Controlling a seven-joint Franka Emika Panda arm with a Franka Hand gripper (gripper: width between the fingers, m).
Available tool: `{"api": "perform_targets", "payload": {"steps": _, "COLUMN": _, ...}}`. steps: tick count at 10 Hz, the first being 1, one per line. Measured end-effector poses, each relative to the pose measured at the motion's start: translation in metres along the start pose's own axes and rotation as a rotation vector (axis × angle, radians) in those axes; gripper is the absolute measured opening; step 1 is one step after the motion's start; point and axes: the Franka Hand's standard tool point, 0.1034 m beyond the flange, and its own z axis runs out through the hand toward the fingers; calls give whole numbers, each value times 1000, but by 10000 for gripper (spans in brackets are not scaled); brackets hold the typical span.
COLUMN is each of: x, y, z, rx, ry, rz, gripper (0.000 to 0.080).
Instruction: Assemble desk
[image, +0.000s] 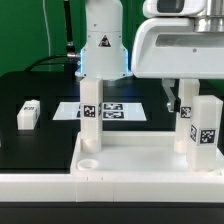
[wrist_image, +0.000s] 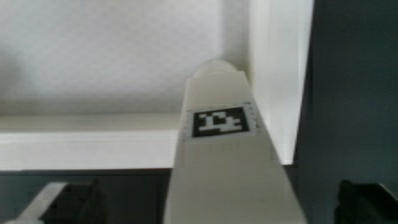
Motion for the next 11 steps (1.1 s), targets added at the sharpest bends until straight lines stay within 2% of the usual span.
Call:
{"api": "perform_targets", "payload": {"steps": 1, "x": 0, "y": 0, "z": 0, "rx": 0, "ry": 0, "rz": 2, "gripper": 621}}
{"api": "perform_targets", "payload": {"steps": 2, "x": 0, "y": 0, "z": 0, "rx": 0, "ry": 0, "rz": 2, "gripper": 446}}
{"api": "perform_targets", "payload": {"steps": 3, "x": 0, "y": 0, "z": 0, "rx": 0, "ry": 0, "rz": 15, "gripper": 446}}
{"api": "perform_targets", "payload": {"steps": 4, "x": 0, "y": 0, "z": 0, "rx": 0, "ry": 0, "rz": 30, "gripper": 289}}
{"api": "perform_targets", "payload": {"steps": 6, "x": 0, "y": 0, "z": 0, "rx": 0, "ry": 0, "rz": 70, "gripper": 290}}
{"api": "perform_targets", "payload": {"steps": 11, "x": 0, "y": 0, "z": 0, "rx": 1, "ry": -1, "rz": 461, "gripper": 290}}
